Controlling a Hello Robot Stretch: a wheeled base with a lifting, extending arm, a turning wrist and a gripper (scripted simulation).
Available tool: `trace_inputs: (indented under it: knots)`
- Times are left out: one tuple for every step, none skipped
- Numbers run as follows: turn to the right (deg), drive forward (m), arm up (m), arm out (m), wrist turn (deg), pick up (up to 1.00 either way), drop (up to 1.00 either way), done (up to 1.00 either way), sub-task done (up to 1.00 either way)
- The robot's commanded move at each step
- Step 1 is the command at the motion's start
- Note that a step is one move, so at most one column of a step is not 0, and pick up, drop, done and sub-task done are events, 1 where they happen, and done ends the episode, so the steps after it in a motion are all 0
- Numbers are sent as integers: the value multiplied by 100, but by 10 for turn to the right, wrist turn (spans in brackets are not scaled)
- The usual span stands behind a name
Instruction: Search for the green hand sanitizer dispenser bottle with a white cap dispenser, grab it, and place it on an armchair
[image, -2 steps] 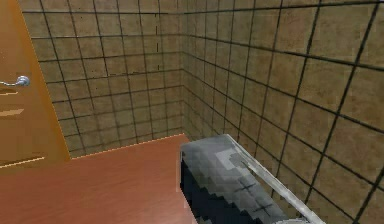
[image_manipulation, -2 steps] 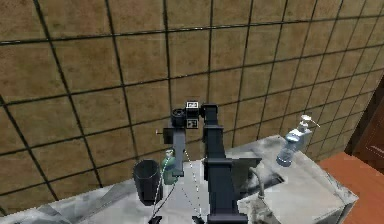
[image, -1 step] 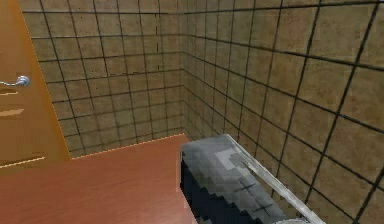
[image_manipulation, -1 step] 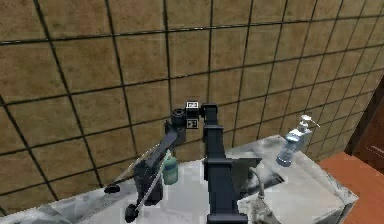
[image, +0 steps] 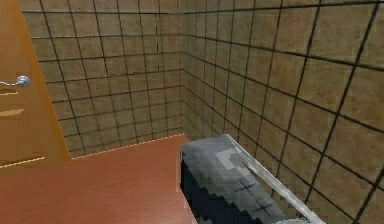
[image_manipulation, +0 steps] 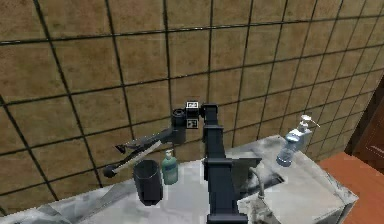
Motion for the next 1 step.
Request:
trace_inputs:
  knots:
    - [0, 0, 0, 0, 450, 0, 0, 0, 0]
